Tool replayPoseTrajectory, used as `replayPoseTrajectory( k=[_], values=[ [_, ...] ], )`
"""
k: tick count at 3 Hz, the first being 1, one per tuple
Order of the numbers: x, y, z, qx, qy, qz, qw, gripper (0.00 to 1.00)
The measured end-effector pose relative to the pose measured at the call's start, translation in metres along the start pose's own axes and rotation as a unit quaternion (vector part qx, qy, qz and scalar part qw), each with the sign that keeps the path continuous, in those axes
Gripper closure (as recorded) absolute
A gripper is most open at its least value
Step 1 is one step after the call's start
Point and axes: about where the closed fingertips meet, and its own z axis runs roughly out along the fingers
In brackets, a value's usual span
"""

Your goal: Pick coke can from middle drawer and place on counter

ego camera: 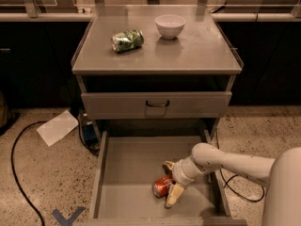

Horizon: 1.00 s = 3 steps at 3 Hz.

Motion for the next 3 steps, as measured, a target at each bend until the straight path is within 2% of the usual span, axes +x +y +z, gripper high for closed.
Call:
replayPoseTrajectory(
  k=[1,3],
  values=[
    [0.0001,0.0001,0.0001,0.000,0.000,0.000,1.0000,0.19],
    [0.0001,0.0001,0.0002,0.000,0.000,0.000,1.0000,0.65]
  ],
)
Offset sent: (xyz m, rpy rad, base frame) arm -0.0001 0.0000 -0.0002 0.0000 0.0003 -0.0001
